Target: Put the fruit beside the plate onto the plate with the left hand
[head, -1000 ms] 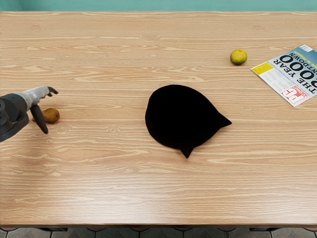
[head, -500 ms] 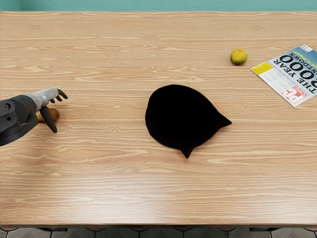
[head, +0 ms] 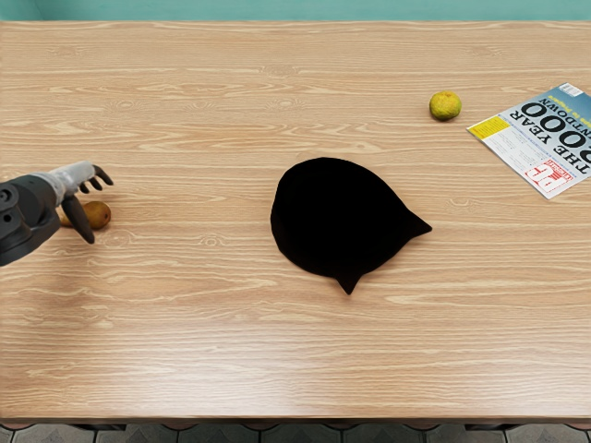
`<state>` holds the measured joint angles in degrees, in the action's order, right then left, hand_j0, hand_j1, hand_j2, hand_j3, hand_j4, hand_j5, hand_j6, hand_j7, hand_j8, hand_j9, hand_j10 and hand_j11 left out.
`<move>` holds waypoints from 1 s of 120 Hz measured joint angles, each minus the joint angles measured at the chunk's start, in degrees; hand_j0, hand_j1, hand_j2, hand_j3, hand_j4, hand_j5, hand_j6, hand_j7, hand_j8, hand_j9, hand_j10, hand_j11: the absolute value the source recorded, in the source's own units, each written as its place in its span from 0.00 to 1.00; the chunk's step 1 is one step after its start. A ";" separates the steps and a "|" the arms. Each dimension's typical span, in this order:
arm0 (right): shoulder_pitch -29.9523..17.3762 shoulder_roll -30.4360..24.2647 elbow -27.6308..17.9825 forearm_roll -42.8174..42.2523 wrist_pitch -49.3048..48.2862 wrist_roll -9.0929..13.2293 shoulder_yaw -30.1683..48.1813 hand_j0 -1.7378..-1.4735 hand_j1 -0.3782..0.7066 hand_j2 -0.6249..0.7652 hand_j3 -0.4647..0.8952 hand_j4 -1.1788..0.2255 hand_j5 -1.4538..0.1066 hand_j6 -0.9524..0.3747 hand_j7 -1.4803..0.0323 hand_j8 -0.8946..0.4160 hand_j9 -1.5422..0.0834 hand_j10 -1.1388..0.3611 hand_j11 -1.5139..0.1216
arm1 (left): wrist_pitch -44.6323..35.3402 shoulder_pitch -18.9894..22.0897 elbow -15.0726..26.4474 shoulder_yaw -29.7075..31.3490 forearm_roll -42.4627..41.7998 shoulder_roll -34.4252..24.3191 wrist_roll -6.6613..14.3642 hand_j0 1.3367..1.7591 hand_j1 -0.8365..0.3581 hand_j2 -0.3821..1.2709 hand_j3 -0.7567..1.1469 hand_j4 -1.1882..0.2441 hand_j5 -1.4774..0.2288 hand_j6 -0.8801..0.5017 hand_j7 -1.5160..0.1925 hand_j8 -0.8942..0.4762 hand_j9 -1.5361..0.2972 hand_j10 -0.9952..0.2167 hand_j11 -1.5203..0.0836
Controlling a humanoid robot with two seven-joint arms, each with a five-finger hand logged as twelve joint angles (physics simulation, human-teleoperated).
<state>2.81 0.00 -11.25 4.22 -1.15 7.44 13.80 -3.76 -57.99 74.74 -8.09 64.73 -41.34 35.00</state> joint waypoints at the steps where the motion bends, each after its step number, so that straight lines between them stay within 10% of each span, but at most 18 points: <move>1: 0.00 0.00 0.00 0.00 0.00 0.00 0.00 0.30 0.06 0.45 0.34 0.82 0.91 0.70 0.96 0.66 0.93 0.74 0.90 | 0.01 -0.01 -0.06 0.01 0.00 0.06 0.00 0.76 0.69 0.27 0.40 0.61 0.63 0.41 0.65 0.42 0.62 0.56 0.70; 120: -0.09 0.00 0.07 0.00 0.00 0.03 -0.01 0.30 0.06 0.45 0.34 0.82 0.91 0.70 0.96 0.66 0.93 0.74 0.90 | 0.08 -0.11 -2.60 1.36 0.09 2.39 0.00 0.76 0.57 0.29 0.40 0.53 0.54 0.33 0.56 0.34 0.54 0.47 0.60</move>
<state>2.73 0.00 -11.18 4.22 -1.15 7.47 13.79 -3.69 -58.09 72.13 -6.73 64.82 -38.96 35.00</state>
